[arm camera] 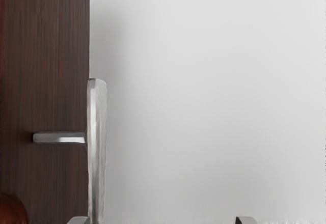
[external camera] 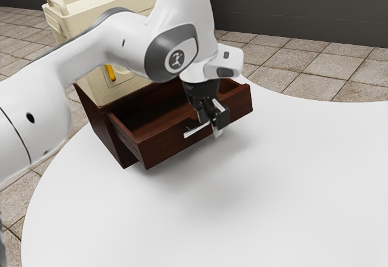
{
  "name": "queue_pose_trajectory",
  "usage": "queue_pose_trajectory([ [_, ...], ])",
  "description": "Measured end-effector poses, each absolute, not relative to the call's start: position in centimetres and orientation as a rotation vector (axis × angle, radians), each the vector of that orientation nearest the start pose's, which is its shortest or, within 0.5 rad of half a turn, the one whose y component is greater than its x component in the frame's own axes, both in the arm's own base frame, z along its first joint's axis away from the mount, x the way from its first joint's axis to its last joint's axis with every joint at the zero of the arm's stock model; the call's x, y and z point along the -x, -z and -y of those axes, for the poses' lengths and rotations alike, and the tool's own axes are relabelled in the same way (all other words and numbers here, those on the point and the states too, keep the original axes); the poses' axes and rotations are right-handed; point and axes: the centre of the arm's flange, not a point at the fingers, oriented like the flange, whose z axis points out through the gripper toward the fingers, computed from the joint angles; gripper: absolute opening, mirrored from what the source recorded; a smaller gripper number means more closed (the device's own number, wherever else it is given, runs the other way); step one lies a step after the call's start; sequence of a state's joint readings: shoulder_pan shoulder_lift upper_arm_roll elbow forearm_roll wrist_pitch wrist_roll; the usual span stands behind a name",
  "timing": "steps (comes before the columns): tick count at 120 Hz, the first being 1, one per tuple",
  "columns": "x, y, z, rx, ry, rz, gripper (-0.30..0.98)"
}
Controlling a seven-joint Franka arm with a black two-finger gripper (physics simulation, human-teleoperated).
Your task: Pull the drawer handle with one arm to open the drawer
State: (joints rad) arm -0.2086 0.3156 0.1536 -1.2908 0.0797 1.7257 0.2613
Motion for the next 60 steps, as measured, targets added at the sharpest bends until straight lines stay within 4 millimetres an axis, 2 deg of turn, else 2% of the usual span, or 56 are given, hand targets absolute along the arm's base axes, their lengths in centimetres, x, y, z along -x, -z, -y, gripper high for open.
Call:
queue_pose_trajectory([
  [12,-65.3,-59.8,5.7,2.956,0.188,-0.521,0.34],
  [26,-63.1,-63.7,7.3,2.961,0.256,-0.557,0.42],
  [37,-59.5,-68.7,8.2,2.966,0.338,-0.586,0.51],
  [48,-55.3,-72.5,7.5,2.992,0.352,-0.557,0.57],
  [53,-53.9,-73.2,7.1,3.009,0.320,-0.530,0.59],
  [60,-51.5,-72.7,6.3,3.036,0.238,-0.498,0.62],
])
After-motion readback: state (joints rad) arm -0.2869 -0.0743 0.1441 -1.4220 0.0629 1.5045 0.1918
